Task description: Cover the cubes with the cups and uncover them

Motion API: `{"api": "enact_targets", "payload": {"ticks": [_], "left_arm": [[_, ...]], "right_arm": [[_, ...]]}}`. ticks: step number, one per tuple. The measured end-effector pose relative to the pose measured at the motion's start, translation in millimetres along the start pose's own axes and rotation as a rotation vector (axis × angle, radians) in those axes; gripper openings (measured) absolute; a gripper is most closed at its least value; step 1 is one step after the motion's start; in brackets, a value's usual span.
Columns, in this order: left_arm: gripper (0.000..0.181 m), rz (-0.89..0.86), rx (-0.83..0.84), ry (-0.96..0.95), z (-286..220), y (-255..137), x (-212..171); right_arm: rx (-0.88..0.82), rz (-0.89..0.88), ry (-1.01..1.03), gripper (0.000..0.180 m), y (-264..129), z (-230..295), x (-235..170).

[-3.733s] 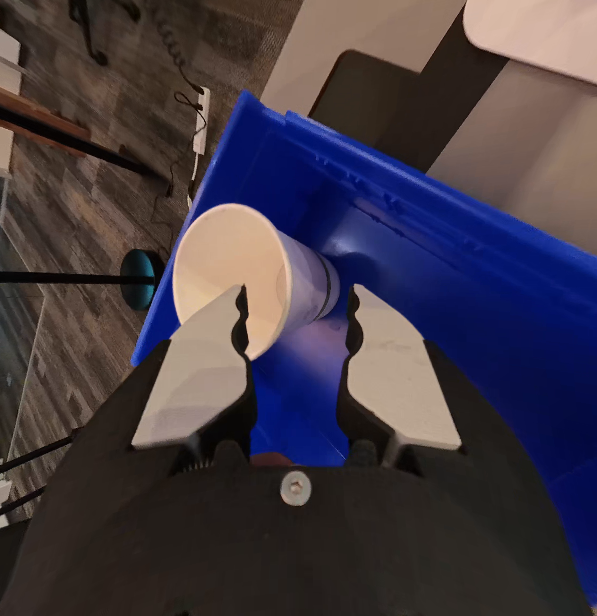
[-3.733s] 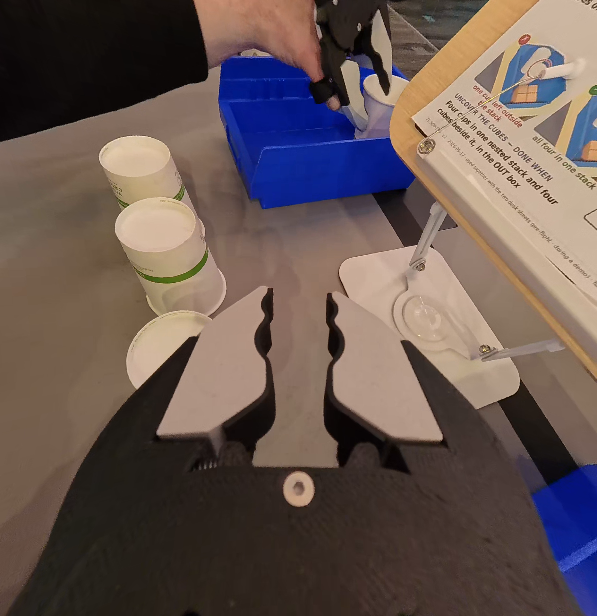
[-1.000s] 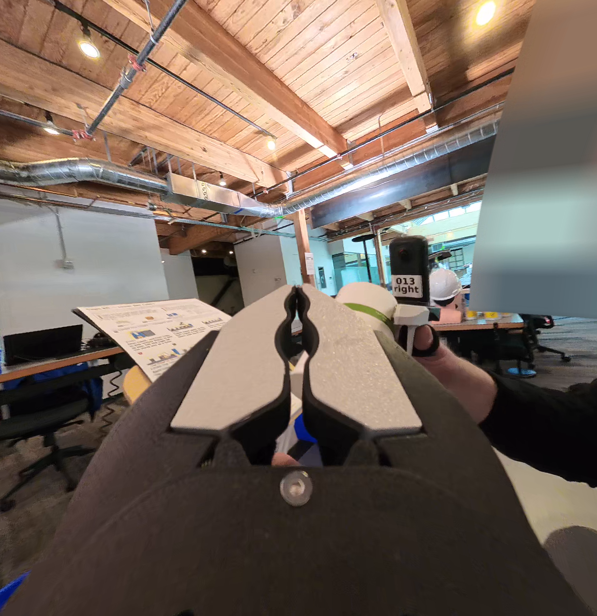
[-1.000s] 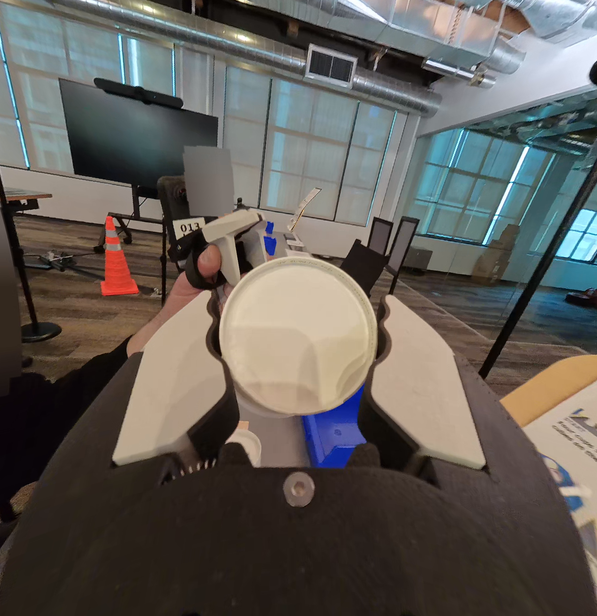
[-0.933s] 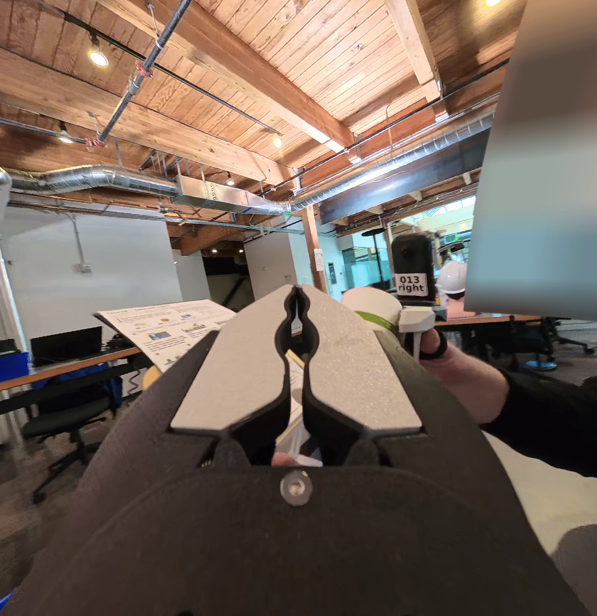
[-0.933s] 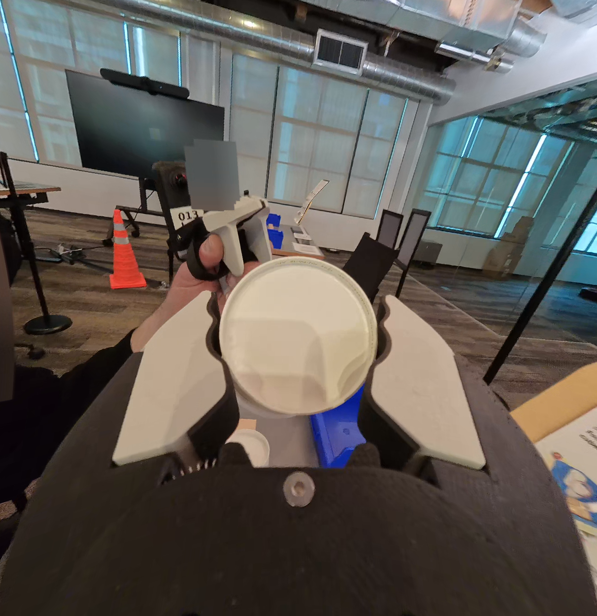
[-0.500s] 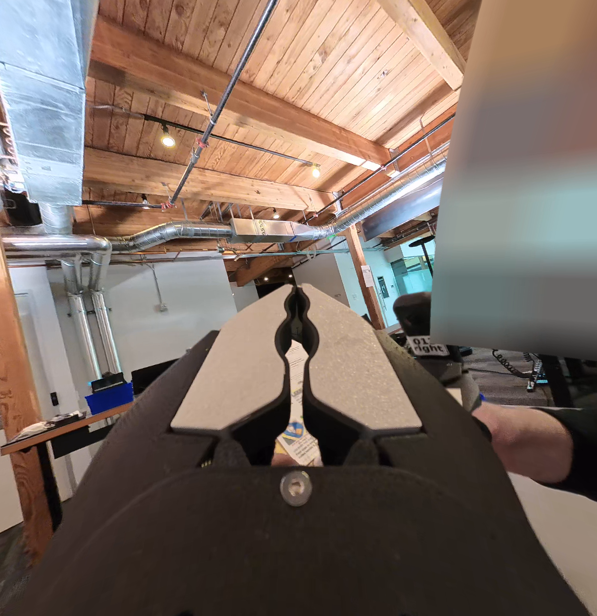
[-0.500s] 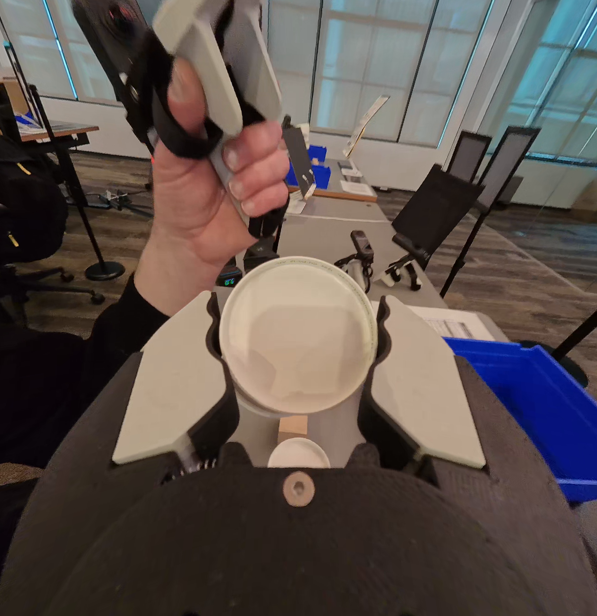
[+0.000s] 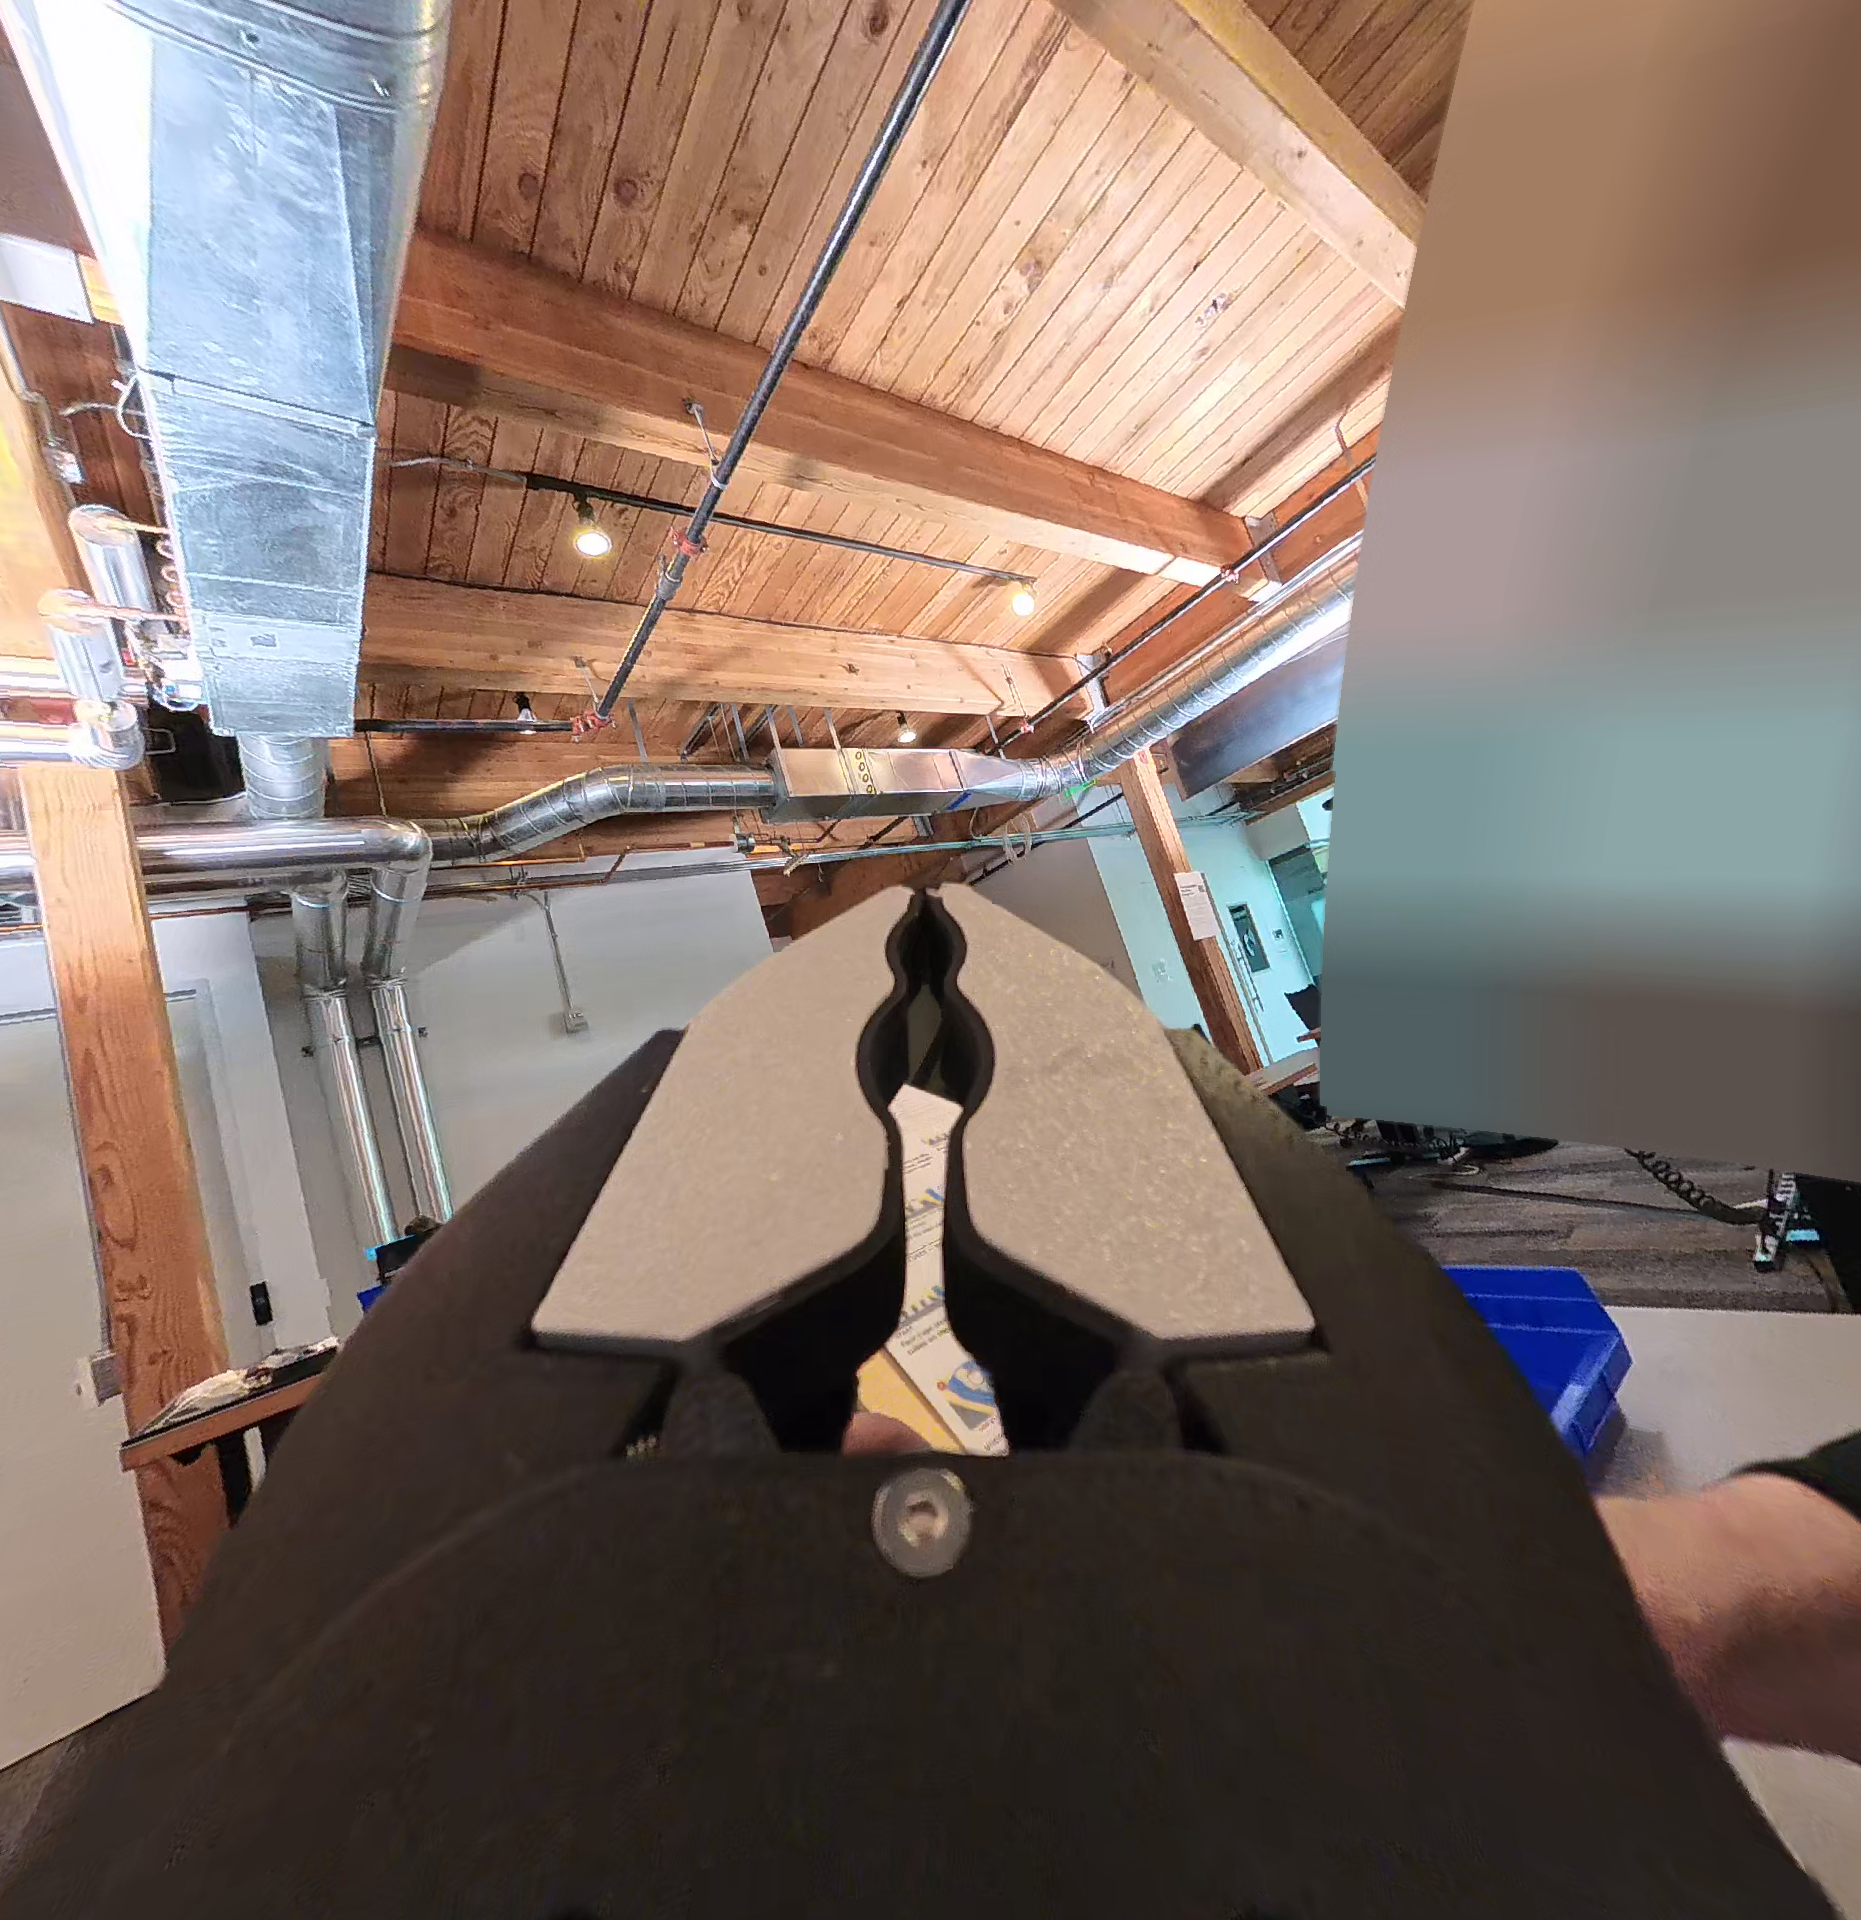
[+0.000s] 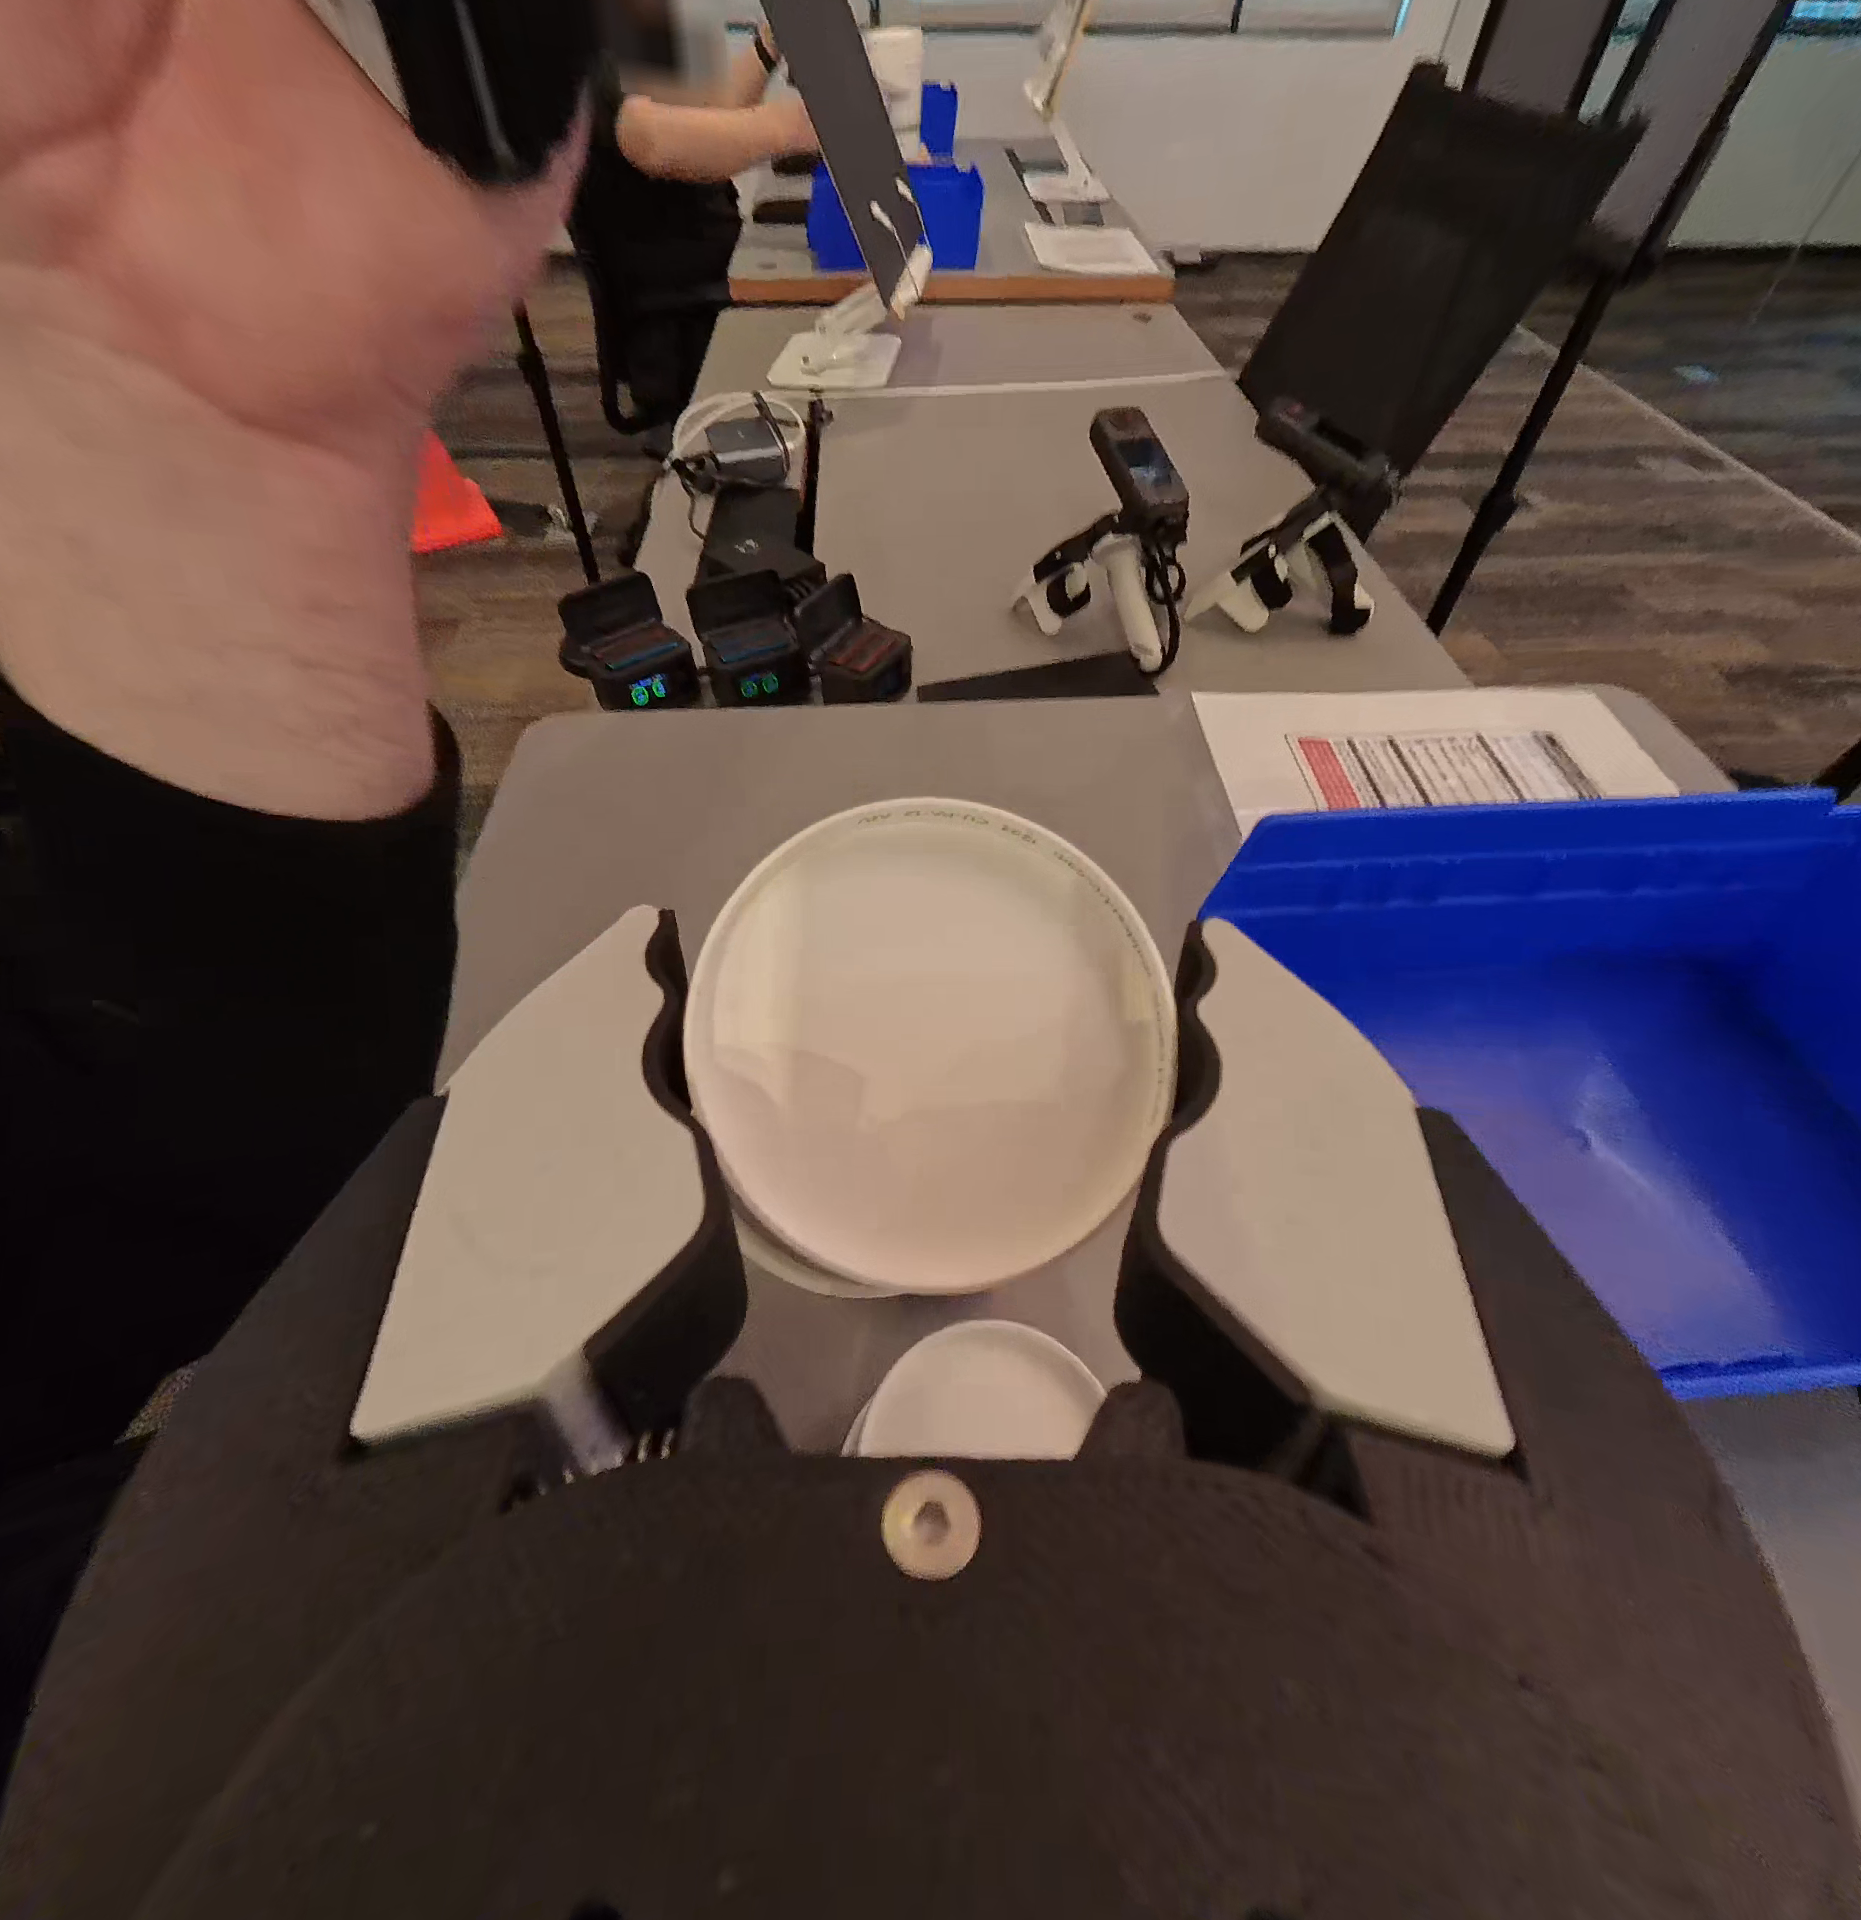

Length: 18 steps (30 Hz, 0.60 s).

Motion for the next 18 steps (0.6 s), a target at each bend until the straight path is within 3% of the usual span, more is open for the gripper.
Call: {"api": "enact_targets", "payload": {"ticks": [8, 18], "left_arm": [[0.0, -0.004, 0.0, -0.01, 2.5, -0.5, -1.6], [0.0, -0.004, -0.009, -0.011, 1.6, 0.8, -2.4]], "right_arm": [[-0.029, 0.144, 0.035, 0.091, 31.5, 0.2, -32.3], [-0.092, 0.219, 0.016, 0.092, 41.8, -6.1, -44.3]]}}
Point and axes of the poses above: each gripper's, where its closed fingertips meet, y out along the fingers, x out of its top, z = x × y across the jaws, the point moved 8 cm from there along -y, back along the fingers, and after that the axes turned 4 degrees about -z, right-handed, at the moved point
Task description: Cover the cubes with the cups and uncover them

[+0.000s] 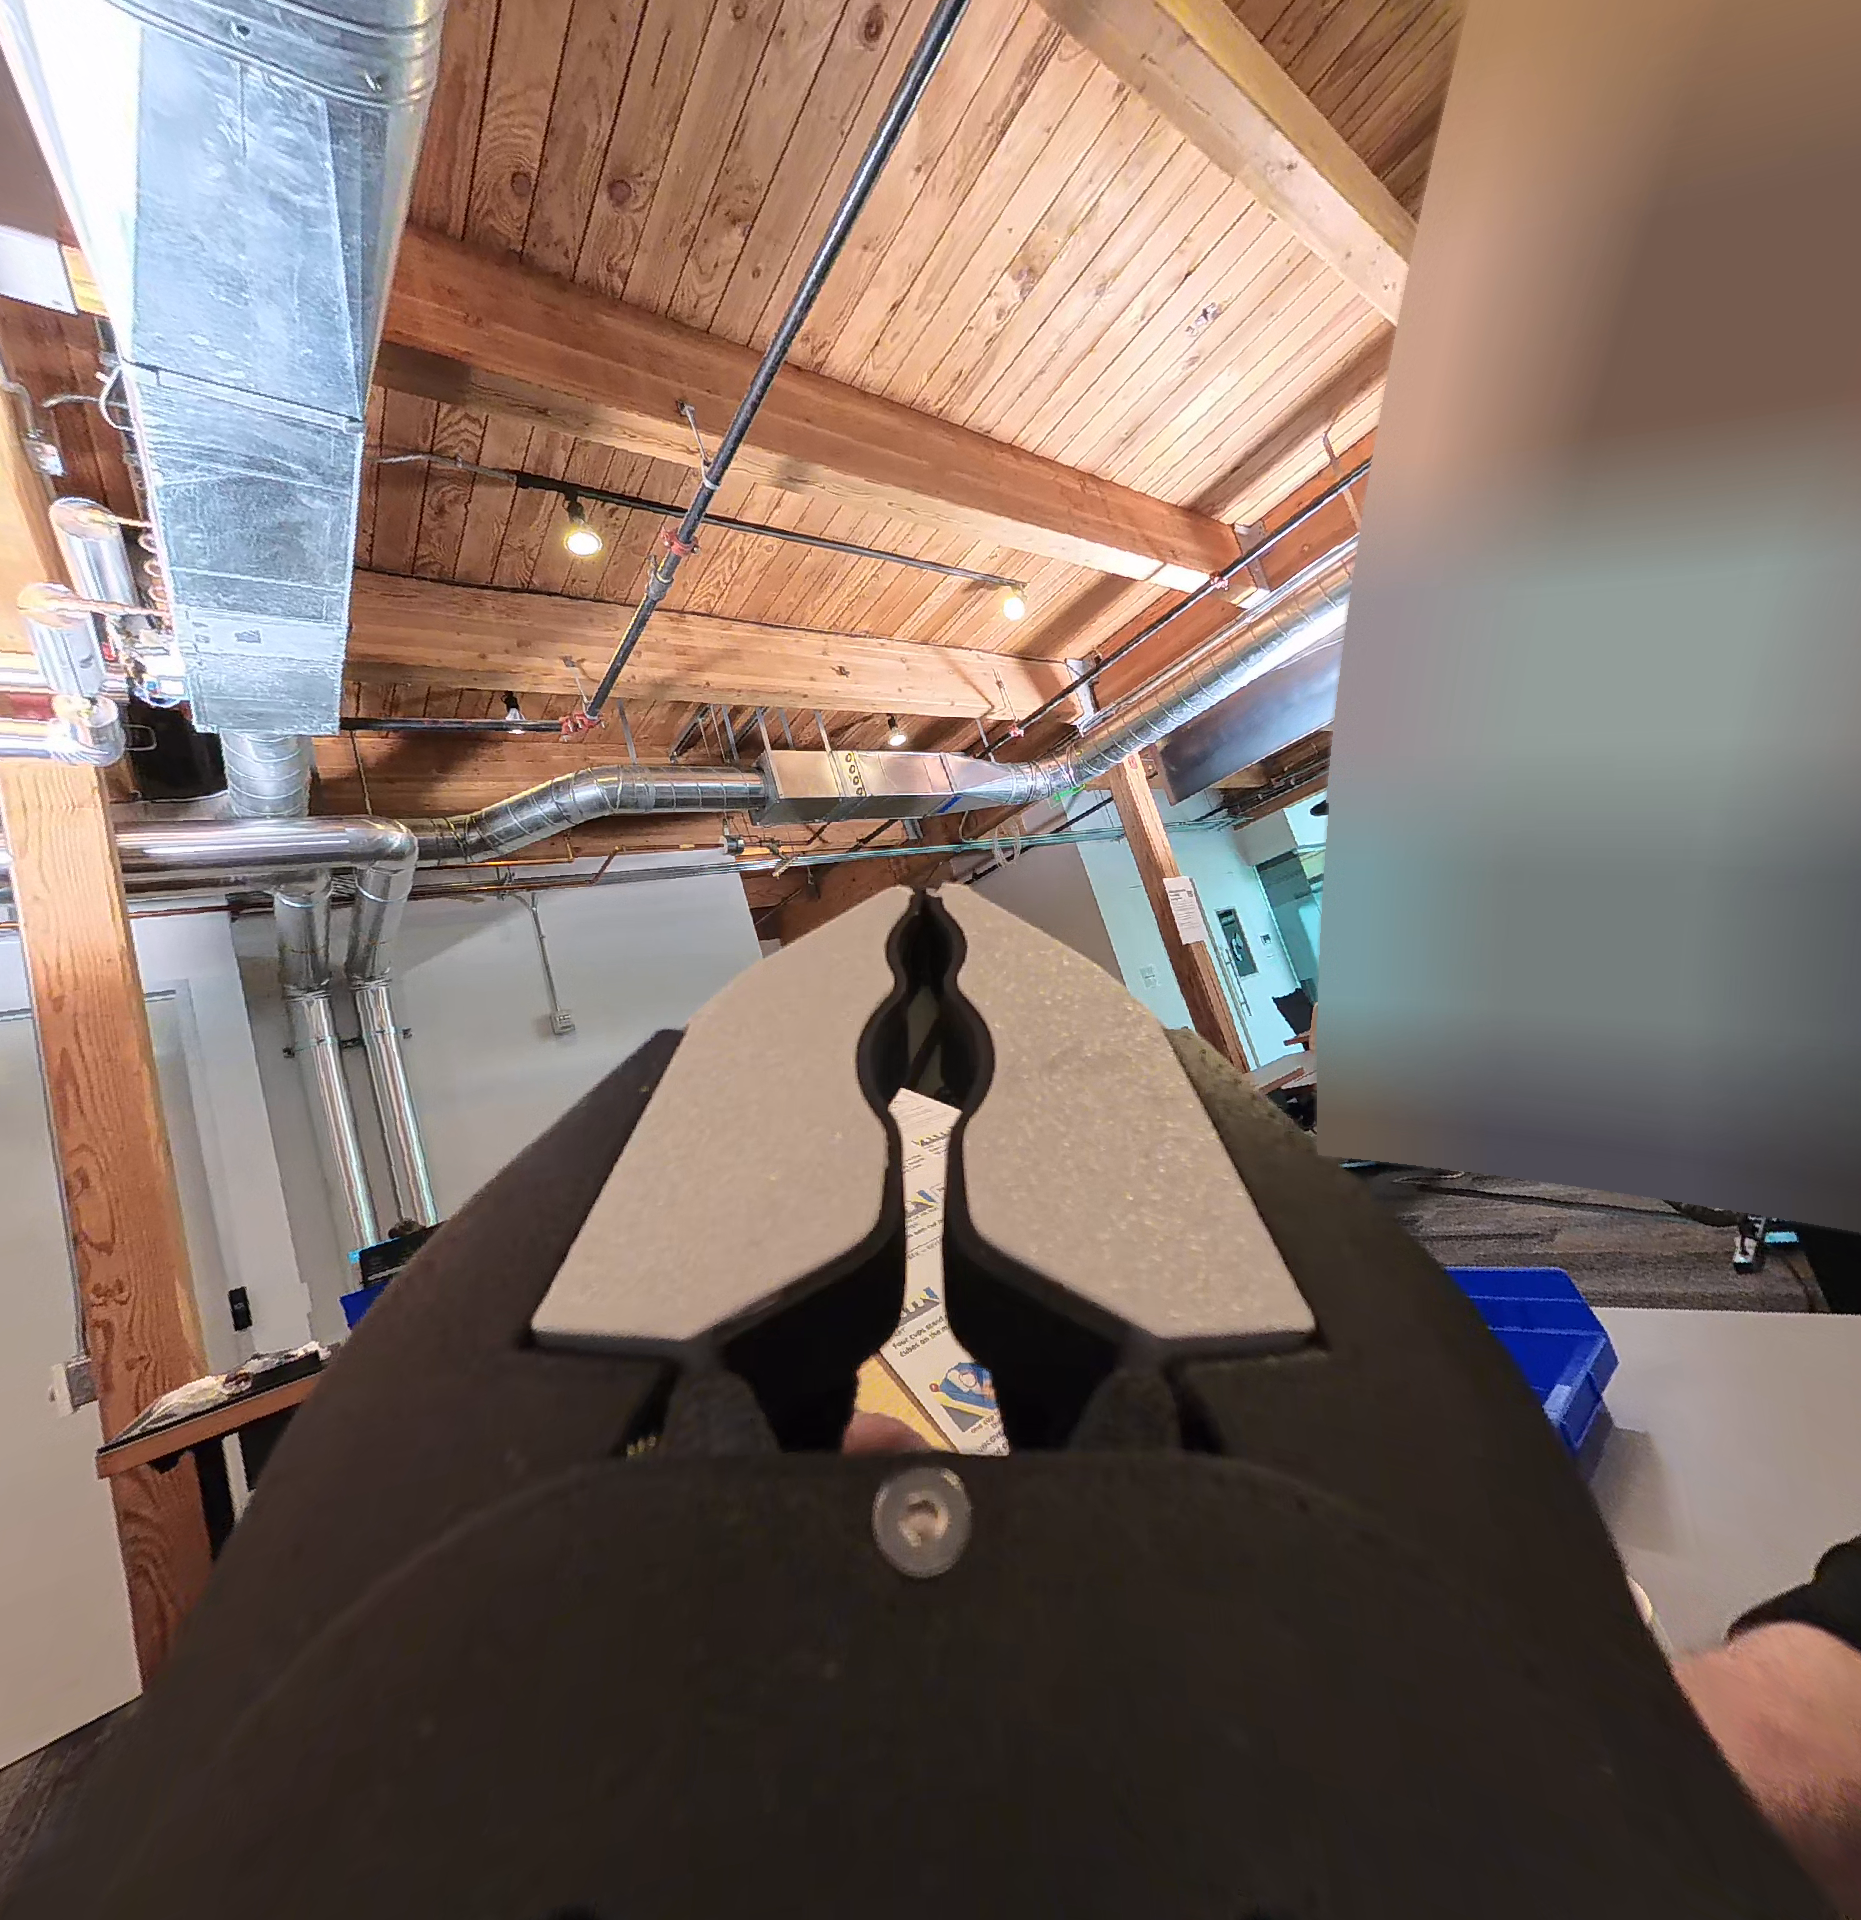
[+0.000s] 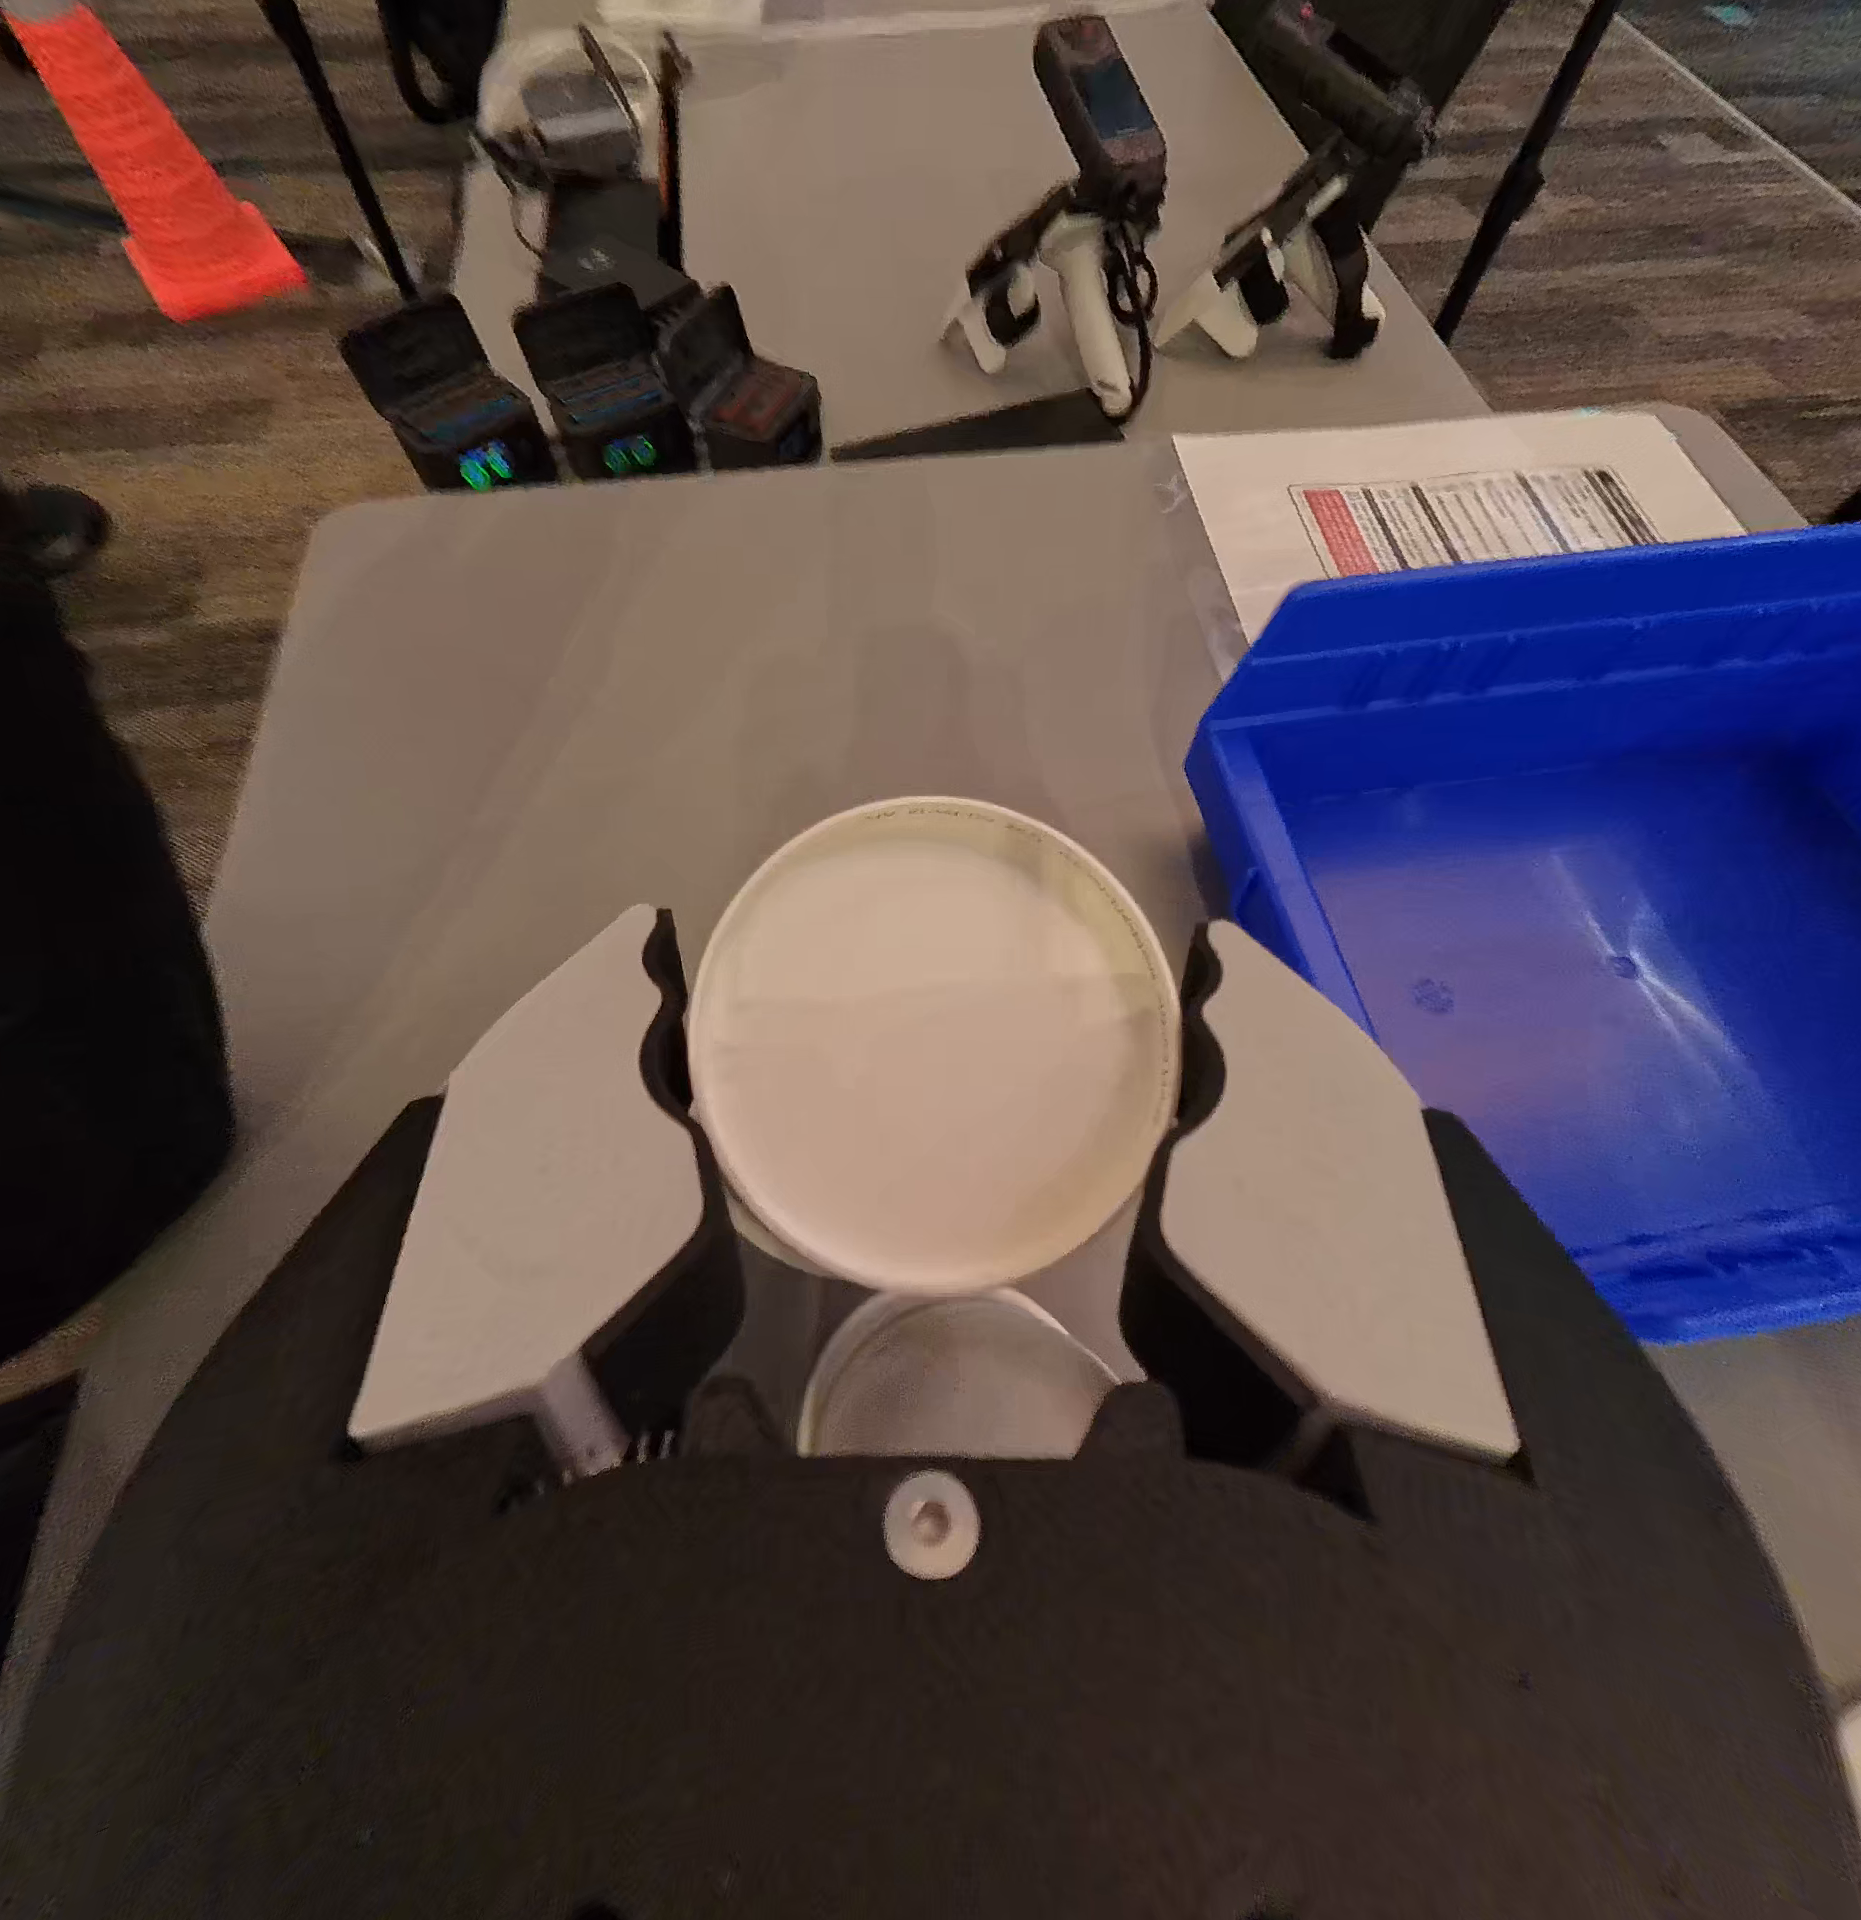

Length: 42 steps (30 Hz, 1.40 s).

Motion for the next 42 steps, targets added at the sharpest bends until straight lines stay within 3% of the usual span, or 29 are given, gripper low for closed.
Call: {"api": "enact_targets", "payload": {"ticks": [3, 5, 14, 23, 37, 42], "left_arm": [[0.0, 0.013, -0.003, 0.013, -1.2, 1.0, -0.4], [0.0, 0.023, -0.002, 0.024, -1.8, 1.4, -0.5], [0.0, 0.024, -0.002, 0.024, -1.5, 1.7, -0.9], [0.0, 0.069, -0.016, 0.037, -5.9, 8.0, -7.8], [0.0, 0.43, -0.22, 0.185, -41.2, 40.9, -55.3], [0.0, 0.492, -0.323, 0.228, -67.0, 58.4, -68.6]], "right_arm": [[-0.059, 0.021, -0.032, 0.111, 1.1, -0.4, -2.3], [-0.054, -0.003, -0.016, 0.114, -4.7, -0.2, 0.5], [-0.055, -0.166, 0.016, 0.088, -60.3, -9.5, 29.9], [-0.099, -0.203, -0.058, 0.077, -114.1, -6.7, 40.9], [-0.143, -0.025, -0.082, 0.055, -222.3, -36.4, -22.2], [-0.096, 0.118, -0.117, 0.052, -243.9, -38.7, -49.3]]}}
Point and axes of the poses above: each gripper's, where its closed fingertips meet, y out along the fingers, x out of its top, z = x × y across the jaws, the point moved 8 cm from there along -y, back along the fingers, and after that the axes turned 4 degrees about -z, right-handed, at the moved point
